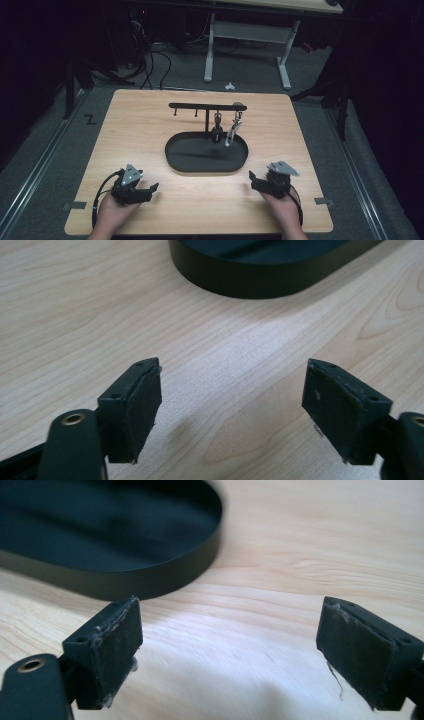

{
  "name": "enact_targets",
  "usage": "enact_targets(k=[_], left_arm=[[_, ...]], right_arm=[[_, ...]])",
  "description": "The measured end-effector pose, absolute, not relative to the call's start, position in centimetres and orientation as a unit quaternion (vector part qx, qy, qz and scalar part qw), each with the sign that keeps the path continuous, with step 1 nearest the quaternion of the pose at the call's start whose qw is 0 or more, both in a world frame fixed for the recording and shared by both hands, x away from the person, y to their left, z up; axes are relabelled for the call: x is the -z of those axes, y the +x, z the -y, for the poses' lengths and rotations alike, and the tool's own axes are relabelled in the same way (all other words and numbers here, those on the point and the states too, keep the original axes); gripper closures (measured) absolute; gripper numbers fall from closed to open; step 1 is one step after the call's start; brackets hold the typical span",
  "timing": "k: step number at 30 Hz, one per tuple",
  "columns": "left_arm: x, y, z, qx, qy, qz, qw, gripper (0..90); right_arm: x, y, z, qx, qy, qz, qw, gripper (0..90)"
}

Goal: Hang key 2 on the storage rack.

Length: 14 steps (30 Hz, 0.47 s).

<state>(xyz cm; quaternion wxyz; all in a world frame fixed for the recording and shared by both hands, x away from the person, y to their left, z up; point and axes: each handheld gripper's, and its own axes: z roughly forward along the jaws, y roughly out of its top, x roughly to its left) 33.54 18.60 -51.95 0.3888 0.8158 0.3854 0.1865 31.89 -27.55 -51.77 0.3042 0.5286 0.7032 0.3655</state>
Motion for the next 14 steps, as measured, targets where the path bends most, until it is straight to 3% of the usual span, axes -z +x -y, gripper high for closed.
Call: enact_targets(k=[2,5,9,14], left_arm=[[51.8,33.5,-18.6,-0.186,0.807,-0.391,0.402,21.8],[51.7,33.4,-18.3,-0.187,0.808,-0.387,0.402,21.3],[51.7,33.3,-18.1,-0.182,0.813,-0.383,0.399,21.7],[51.8,33.5,-18.2,-0.18,0.814,-0.382,0.399,21.7]], right_arm=[[51.3,30.9,27.9,-0.384,0.526,-0.704,0.283,11.8],[51.1,30.4,28.4,-0.382,0.516,-0.701,0.309,13.6],[52.1,31.1,28.5,-0.377,0.527,-0.709,0.277,13.3],[52.2,31.3,28.0,-0.379,0.527,-0.709,0.275,13.3]])
